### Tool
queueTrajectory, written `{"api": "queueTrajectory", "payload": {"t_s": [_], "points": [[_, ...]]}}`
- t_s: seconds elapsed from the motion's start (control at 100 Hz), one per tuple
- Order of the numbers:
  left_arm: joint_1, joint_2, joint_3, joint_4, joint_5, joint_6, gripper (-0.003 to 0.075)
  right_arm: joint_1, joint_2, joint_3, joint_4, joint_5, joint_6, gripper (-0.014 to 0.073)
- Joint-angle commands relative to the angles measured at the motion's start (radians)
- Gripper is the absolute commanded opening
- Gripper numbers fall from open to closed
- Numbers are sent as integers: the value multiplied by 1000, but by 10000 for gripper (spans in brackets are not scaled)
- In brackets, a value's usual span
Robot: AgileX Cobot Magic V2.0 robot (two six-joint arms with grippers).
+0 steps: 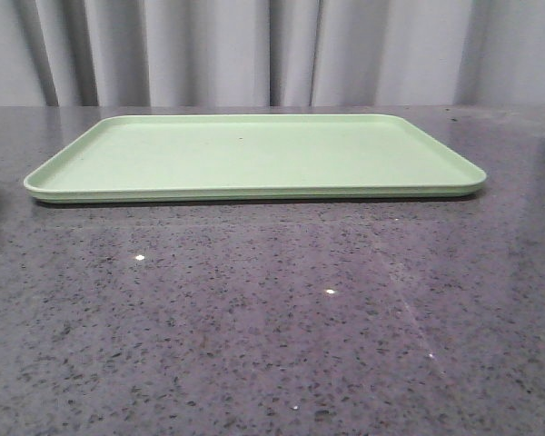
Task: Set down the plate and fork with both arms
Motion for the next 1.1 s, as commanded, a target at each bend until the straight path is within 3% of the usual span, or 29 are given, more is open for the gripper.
{"api": "queueTrajectory", "payload": {"t_s": [0.0,0.63,0.75,1.01,1.09], "points": [[3,39,-36,-52,-56,-3,472,3,8,-33,-6,-63,-3,570],[7,277,-38,-101,-104,5,456,3,8,-33,-30,-63,-3,570],[7,286,-38,-101,-104,5,356,3,8,-33,-30,-63,-3,569],[7,286,-38,-104,-86,5,0,3,8,-33,-30,-63,-3,568],[7,286,-38,-104,-84,5,-20,3,8,-33,-30,-63,-3,568]]}}
